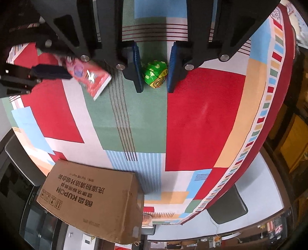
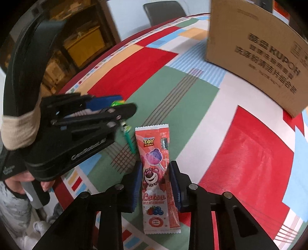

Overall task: Organize snacks
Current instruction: 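Grasp the pink Lotso candy stick with the right gripper while the left grasps the green lollipop, then carry the lollipop and candy stick over the box and release them inside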

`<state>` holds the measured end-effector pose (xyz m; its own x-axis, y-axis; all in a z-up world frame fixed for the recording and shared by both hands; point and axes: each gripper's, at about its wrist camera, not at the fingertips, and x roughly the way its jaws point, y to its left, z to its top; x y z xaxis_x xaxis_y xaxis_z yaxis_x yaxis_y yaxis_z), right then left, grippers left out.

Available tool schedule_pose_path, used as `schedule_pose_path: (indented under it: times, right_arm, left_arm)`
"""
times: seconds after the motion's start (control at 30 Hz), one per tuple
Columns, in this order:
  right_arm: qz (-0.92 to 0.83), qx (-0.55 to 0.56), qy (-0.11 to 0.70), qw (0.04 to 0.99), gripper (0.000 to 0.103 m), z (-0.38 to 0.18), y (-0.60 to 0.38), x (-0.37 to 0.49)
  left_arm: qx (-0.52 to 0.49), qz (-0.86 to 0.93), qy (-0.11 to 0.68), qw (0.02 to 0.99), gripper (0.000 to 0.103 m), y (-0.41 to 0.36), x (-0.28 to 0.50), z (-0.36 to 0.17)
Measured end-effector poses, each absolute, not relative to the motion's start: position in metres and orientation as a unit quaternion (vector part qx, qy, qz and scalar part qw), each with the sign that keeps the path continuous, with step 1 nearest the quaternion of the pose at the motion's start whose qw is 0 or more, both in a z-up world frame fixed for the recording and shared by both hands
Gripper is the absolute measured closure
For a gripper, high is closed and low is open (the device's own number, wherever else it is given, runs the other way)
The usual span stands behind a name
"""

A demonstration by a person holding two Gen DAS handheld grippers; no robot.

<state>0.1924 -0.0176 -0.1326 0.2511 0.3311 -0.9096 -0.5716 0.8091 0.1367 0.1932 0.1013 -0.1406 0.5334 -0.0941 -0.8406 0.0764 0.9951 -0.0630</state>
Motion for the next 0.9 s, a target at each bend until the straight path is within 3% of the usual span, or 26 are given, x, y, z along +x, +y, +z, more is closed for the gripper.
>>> schedule_pose_path:
  times: [0.9]
  right_arm:
    - [0.248,-0.068,0.451,0.855,0.075,-0.074,-0.062,0.215]
  left_arm:
    - [0.004,-0.076,0.406,0.911,0.078,0.069,0.193,-0.063]
